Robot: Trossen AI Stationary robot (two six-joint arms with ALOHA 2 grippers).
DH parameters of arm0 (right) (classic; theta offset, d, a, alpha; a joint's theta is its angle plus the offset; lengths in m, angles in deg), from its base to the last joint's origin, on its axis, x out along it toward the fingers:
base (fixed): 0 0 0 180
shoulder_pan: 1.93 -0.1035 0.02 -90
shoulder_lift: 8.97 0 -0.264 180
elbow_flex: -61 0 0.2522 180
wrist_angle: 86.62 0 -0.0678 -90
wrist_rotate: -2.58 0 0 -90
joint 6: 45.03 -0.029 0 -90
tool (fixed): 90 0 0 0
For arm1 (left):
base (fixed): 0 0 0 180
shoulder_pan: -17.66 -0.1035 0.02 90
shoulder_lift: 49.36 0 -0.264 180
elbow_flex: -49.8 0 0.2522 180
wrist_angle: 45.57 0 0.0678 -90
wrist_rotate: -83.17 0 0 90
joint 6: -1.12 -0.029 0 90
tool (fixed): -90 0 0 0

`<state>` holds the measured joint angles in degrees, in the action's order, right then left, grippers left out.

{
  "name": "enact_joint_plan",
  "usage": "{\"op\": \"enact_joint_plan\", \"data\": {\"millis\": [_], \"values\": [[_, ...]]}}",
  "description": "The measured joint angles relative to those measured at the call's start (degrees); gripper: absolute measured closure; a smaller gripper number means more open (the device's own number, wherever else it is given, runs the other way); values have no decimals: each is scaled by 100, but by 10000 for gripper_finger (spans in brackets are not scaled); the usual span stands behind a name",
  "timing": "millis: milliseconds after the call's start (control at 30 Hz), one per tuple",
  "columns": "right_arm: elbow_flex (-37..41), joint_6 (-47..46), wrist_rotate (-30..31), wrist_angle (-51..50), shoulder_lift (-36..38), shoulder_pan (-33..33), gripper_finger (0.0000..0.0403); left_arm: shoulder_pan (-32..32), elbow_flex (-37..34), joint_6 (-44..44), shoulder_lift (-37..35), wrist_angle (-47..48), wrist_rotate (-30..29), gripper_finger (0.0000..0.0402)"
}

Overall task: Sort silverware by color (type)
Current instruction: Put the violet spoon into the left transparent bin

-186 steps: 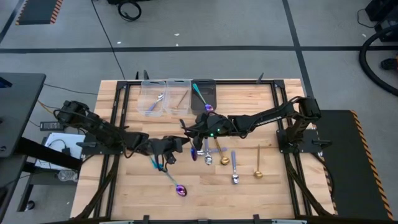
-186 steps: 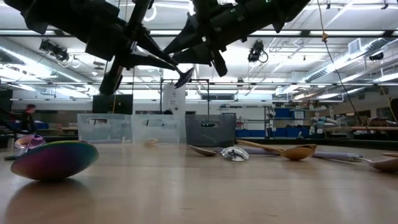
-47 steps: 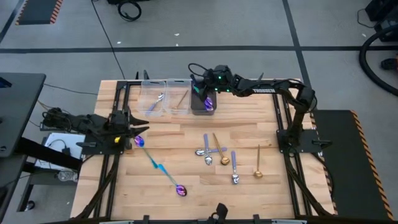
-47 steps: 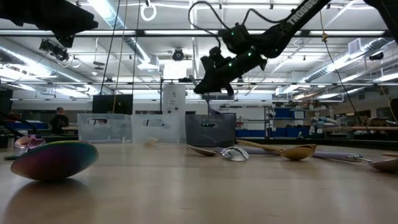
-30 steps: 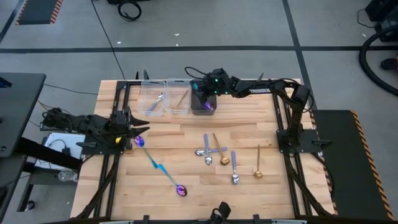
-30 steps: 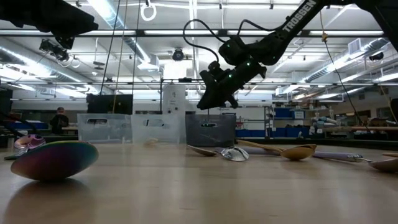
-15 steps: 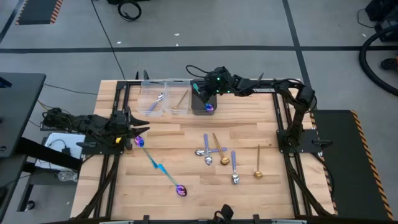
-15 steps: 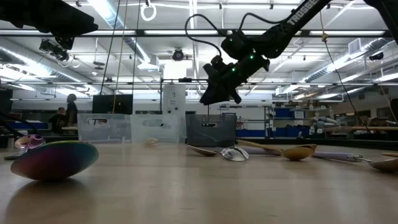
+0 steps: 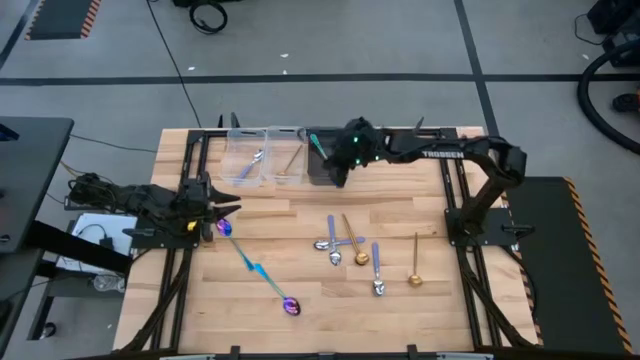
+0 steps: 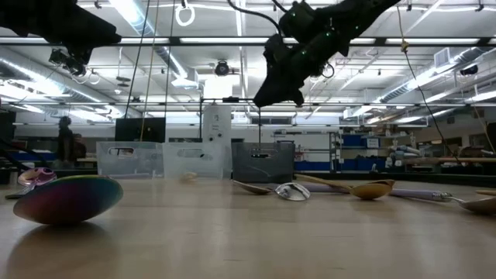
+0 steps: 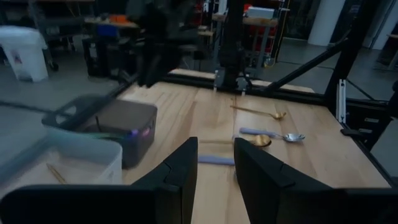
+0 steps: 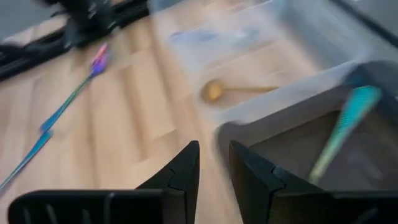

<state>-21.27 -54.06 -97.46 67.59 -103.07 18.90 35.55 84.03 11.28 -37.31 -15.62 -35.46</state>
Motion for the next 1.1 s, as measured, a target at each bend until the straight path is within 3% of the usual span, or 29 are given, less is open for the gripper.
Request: {"op": "enact_joint_plan", "data": {"millis": [300,633,1100], "values": [[-2,-441,393,-502,-31,-1038,308,2,0,268,719,33,567,290],[0,-779,1403,-806,-37,-2116,308,2,0,453,1718,36,602,290],[173,-2283,2290,-2327,-39,-2925,308,-4,0,515,1946,-132,575,290]]}}
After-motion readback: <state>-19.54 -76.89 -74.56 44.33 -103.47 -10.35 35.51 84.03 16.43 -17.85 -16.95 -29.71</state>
